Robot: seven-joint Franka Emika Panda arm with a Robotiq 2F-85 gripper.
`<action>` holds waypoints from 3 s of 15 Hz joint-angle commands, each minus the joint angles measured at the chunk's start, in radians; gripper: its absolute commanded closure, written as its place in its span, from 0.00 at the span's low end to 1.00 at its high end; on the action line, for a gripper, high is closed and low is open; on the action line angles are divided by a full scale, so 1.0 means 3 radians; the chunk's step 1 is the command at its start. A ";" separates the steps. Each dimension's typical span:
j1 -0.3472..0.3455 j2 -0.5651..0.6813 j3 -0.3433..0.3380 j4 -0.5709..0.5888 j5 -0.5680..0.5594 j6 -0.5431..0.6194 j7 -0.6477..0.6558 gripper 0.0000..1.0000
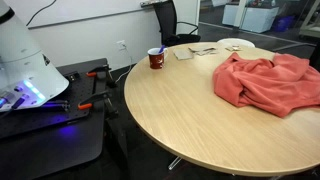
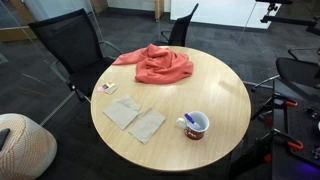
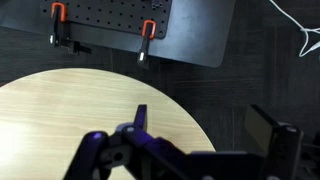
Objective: Take the pen out of the mug and put it on the table
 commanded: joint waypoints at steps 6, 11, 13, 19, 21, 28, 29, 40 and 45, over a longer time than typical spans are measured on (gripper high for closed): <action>0.0005 0.0002 -0.0005 0.0007 -0.0003 -0.0009 0.0003 0.00; -0.0051 0.0151 0.0004 0.0077 -0.0108 0.0305 -0.0029 0.00; -0.0112 0.0283 0.0025 0.0094 -0.0304 0.0640 -0.0010 0.00; -0.0206 0.0826 -0.0026 0.0107 -0.0511 0.1621 0.0034 0.00; -0.0258 0.1023 0.0002 0.0094 -0.0633 0.1901 0.0148 0.00; -0.0204 0.1391 -0.0041 0.0009 -0.0753 0.2370 0.0293 0.00; -0.0193 0.1466 -0.0043 0.0014 -0.0752 0.2382 0.0292 0.00; -0.0187 0.1759 -0.0036 0.0001 -0.0900 0.2705 0.0440 0.00; -0.0159 0.2075 -0.0101 0.0021 -0.1104 0.3045 0.0697 0.00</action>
